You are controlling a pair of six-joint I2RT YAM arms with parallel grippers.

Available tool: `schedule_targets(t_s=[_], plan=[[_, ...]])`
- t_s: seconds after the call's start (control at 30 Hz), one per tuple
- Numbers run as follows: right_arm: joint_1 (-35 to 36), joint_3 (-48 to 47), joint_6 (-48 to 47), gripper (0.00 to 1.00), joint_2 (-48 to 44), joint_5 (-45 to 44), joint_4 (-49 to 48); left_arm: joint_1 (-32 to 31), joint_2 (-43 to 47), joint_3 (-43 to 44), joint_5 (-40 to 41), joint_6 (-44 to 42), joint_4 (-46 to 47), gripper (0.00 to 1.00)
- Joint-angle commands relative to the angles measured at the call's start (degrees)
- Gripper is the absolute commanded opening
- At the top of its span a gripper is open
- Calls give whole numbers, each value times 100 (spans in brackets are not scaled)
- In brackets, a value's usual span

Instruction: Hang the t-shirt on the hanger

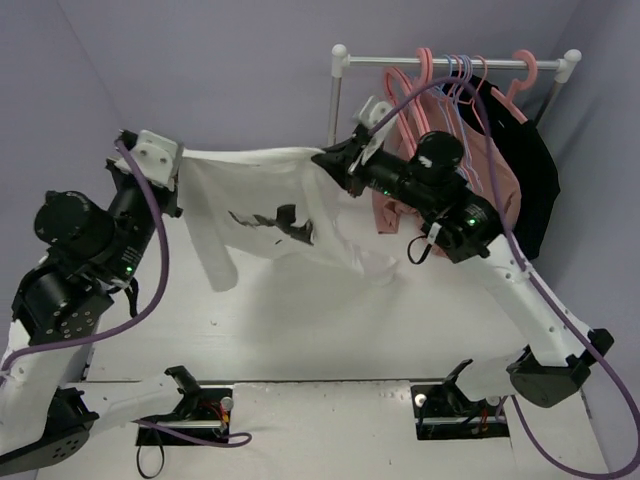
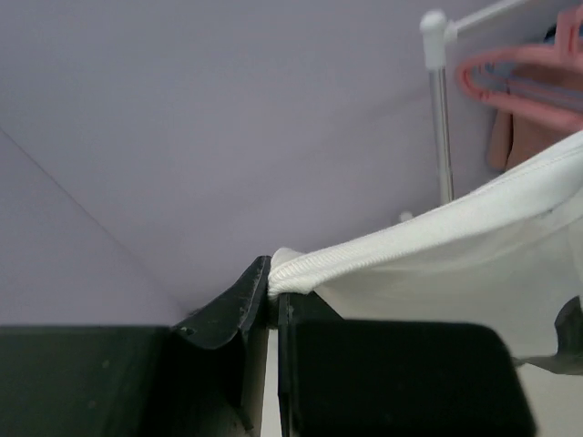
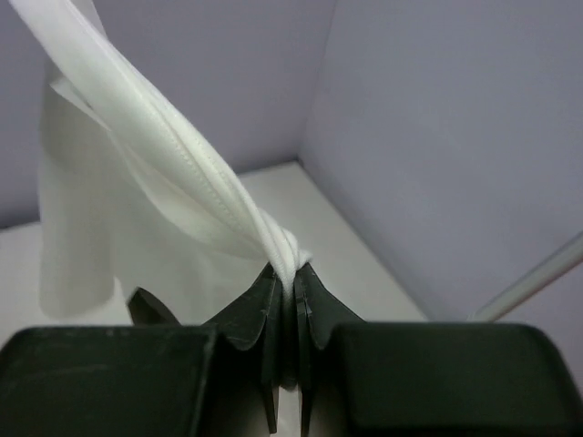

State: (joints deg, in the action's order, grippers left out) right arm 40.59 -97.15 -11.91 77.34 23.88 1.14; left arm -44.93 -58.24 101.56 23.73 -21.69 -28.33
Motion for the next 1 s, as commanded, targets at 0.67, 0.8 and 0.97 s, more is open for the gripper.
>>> schedule_targets(t_s=[0.67, 0.8, 0.97], plan=[[28, 1209, -348, 0, -89, -344, -189, 133, 284, -1751, 38, 1105, 309, 0], [153, 3190, 365, 0, -383, -182, -394, 116, 799, -3518, -512, 2309, 64, 0], [418, 4850, 1089, 0, -978, -940, -783, 89, 1566, -5009, -440, 3363, -25, 0]])
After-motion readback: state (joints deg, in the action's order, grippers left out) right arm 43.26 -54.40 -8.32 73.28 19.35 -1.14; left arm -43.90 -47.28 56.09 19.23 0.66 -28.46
